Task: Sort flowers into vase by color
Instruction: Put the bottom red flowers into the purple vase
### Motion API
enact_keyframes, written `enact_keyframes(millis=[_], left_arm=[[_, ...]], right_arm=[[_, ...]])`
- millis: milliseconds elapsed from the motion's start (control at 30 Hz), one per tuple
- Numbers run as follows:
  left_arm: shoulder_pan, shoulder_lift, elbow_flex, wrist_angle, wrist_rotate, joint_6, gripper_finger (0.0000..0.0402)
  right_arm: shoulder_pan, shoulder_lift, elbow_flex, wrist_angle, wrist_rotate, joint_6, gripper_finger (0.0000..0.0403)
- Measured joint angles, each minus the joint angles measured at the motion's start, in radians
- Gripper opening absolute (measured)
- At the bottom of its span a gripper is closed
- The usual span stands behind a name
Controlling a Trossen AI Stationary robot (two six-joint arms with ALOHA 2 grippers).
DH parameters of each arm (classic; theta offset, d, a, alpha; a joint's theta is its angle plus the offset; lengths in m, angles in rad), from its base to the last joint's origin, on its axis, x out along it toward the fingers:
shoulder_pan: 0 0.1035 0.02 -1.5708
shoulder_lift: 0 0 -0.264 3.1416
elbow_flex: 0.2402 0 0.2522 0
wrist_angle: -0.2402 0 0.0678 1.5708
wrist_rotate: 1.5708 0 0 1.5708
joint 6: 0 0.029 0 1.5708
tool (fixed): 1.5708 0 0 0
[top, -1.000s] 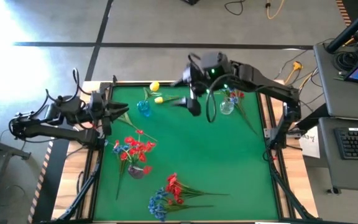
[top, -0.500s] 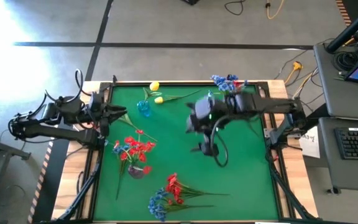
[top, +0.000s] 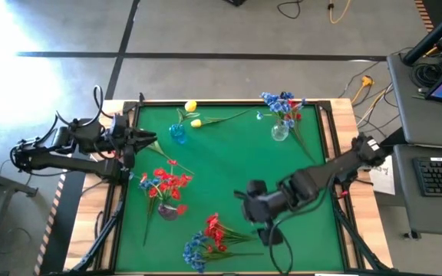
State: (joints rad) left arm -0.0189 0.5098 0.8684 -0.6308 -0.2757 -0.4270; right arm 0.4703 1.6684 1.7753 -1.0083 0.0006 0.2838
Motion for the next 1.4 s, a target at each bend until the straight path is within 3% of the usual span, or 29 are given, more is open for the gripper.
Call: enact_keyframes(millis=[267,433,733,967,1400], left_arm=[[0.0,0.013,0.0,0.0,0.014,-0.01,0.0077],[0.0,0.032,-0.001,0.0,0.028,-0.011,0.0077],[0.0,0.062,-0.001,-0.001,0.027,-0.002,0.0077],[0.0,0.079,-0.001,-0.003,0.032,0.003,0.0078],[0.0,0.064,-0.001,-0.006,0.034,0.027,0.0078]], right_arm=[[0.073,0.0,-0.186,0.195,0.003,0.163,0.0361],[0.073,0.002,-0.327,0.292,0.106,0.254,0.0361],[0.066,0.003,-0.489,0.52,0.141,0.374,0.0361],[0.066,0.098,-0.465,0.579,0.16,0.371,0.0361],[0.08,0.305,-0.327,0.497,0.143,0.414,0.0361]])
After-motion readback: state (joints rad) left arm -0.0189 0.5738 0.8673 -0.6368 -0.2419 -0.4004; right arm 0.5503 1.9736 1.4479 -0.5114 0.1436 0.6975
